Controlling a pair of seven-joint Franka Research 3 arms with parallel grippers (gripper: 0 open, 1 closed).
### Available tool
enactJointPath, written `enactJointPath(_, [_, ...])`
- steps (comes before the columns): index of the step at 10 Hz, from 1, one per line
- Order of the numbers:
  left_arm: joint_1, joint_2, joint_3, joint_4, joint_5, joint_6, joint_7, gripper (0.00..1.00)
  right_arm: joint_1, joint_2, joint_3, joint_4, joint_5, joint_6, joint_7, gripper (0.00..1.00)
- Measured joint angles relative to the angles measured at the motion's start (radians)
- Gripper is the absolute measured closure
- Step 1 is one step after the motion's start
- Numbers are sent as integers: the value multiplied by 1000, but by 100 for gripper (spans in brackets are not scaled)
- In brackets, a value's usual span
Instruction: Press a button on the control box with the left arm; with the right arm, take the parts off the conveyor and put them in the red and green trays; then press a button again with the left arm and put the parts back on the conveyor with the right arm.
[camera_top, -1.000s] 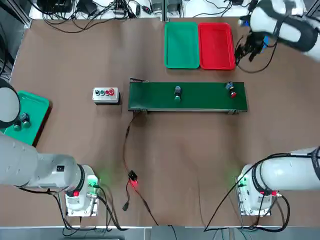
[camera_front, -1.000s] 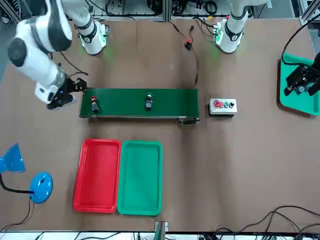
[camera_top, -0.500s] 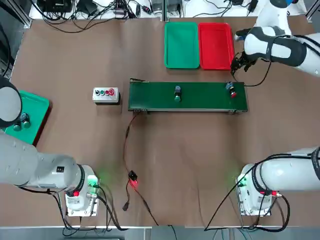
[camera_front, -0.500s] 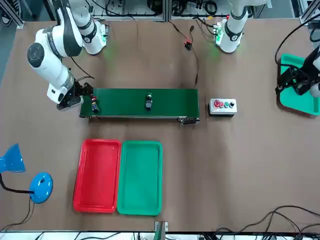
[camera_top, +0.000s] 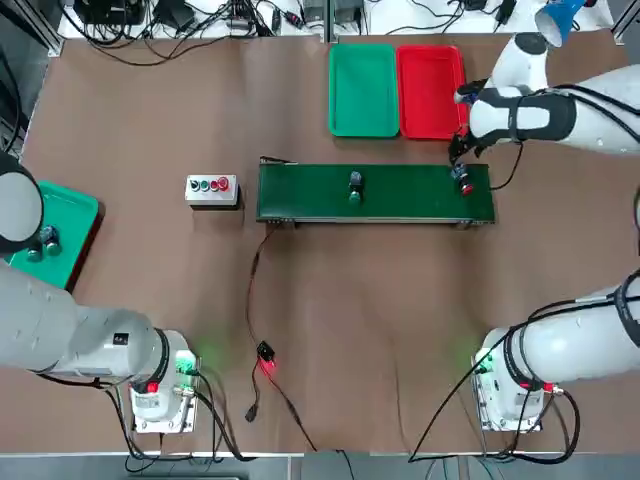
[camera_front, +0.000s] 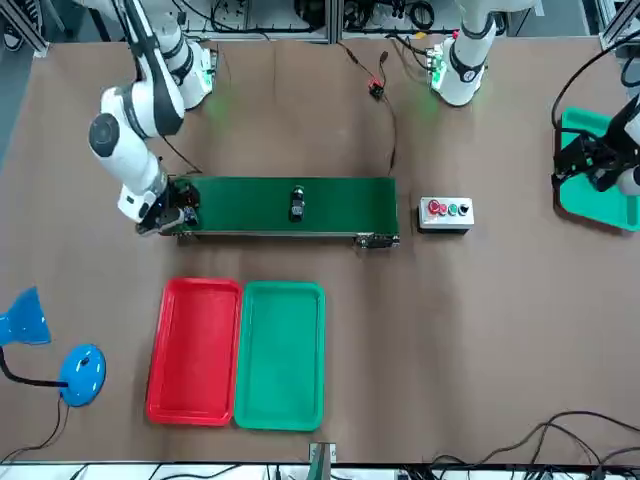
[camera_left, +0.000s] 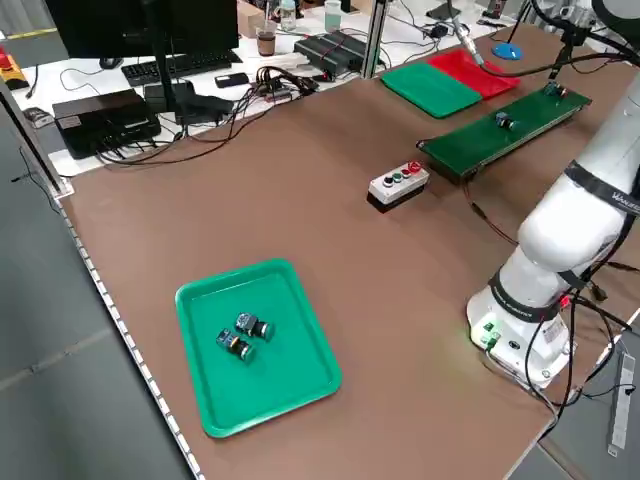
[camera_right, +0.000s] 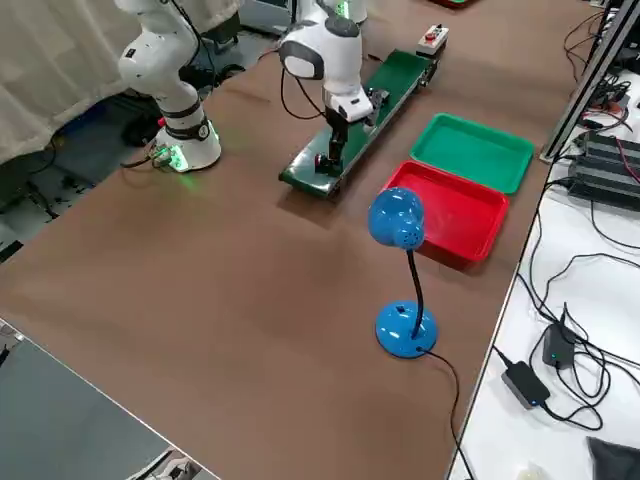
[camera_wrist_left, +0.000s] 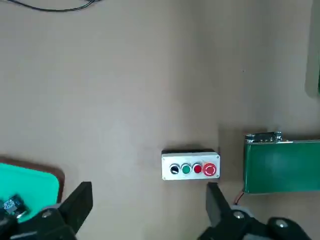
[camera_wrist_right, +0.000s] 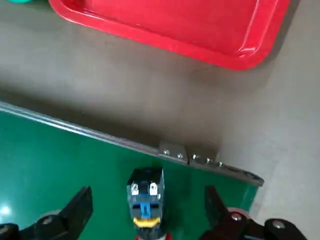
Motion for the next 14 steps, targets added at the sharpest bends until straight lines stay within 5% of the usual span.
enactJointPath(9, [13, 10, 5, 0, 0, 0, -10, 0, 1, 57, 0, -61, 0, 80, 0, 11])
enactJointPath(14, [16, 10, 5, 2, 0, 0, -11, 0, 11, 32, 1, -62, 0, 75, 0, 49])
